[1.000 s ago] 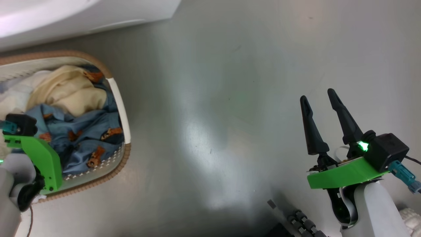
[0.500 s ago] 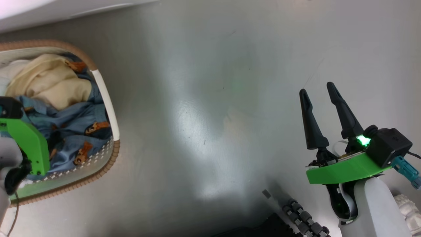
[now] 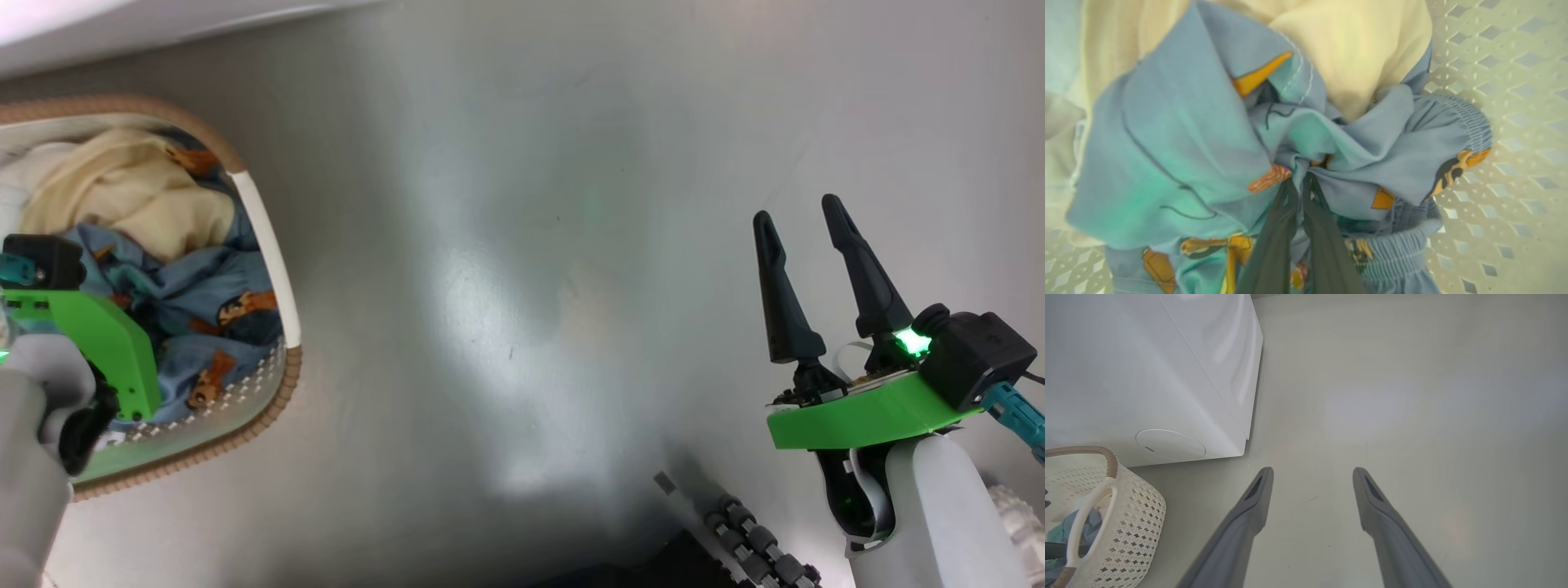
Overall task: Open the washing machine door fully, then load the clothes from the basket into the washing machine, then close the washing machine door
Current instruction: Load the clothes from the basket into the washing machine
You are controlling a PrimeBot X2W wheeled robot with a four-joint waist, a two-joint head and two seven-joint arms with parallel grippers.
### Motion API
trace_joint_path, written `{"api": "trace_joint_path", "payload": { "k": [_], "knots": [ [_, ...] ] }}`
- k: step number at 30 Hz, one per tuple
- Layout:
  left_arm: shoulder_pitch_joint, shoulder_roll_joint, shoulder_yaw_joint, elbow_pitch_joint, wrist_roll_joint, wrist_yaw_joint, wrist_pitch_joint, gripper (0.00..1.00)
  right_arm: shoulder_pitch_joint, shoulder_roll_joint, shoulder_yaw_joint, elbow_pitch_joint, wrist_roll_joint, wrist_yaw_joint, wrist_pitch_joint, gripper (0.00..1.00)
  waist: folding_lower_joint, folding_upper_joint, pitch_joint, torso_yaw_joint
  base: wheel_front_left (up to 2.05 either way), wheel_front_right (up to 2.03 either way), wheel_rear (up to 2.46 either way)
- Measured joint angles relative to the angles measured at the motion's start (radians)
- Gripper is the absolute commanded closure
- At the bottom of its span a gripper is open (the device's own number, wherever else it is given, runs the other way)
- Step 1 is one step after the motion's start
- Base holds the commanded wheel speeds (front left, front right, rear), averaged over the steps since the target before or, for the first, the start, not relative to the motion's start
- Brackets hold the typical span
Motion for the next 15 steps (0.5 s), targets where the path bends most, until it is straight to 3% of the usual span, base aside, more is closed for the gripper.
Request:
{"api": "trace_joint_path", "payload": {
  "k": [15],
  "knots": [
    [0.123,-0.079,-0.006,0.012,-0.018,-0.009,-0.318,1.00,0.000,0.000,-0.029,0.022,-0.033,0.000,0.000,0.00,0.0000,0.0000,-0.155,0.056,0.00,0.00,0.00]
  ]
}}
